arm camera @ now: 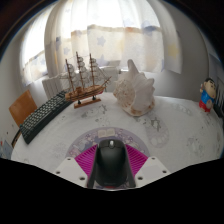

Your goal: Arrange mouse

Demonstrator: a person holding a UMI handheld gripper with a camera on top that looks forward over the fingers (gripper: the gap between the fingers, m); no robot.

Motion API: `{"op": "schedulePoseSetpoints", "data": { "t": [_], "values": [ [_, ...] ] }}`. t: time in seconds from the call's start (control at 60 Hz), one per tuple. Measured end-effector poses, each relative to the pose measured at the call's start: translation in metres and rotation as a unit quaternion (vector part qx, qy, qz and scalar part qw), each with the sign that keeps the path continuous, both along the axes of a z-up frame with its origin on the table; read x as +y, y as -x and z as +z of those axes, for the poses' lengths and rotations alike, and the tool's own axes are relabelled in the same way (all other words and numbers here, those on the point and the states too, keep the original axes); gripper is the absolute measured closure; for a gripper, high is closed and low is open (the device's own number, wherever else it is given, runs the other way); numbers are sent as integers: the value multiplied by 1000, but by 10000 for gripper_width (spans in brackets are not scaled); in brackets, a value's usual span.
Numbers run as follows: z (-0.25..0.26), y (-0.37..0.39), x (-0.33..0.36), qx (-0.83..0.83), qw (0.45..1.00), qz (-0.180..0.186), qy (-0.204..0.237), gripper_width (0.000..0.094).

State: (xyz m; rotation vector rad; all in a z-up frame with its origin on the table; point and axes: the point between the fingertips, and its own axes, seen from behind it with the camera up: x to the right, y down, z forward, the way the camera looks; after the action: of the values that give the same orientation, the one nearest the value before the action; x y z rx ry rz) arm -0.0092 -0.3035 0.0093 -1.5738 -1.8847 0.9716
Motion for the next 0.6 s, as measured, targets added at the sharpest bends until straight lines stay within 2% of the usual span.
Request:
{"op": "schedulePoseSetpoints", "data": {
  "t": [0.067,0.083,0.15,0.167,0.3,0.5,0.6],
  "values": [
    [-10,-4,-5,-12,1000,2,-3,403],
    [-10,-4,-5,-13,1000,2,-6,362],
    [-1,-2,4,-8,1000,-5,-23,82],
    [3,-2,5,-6,1000,-7,-24,69],
    [57,-24,23,-18,999,-20,-28,82],
    [145,-109,73,-69,995,-43,-54,81],
    [177,-139,90,-69,995,-48,-52,82]
  ]
}}
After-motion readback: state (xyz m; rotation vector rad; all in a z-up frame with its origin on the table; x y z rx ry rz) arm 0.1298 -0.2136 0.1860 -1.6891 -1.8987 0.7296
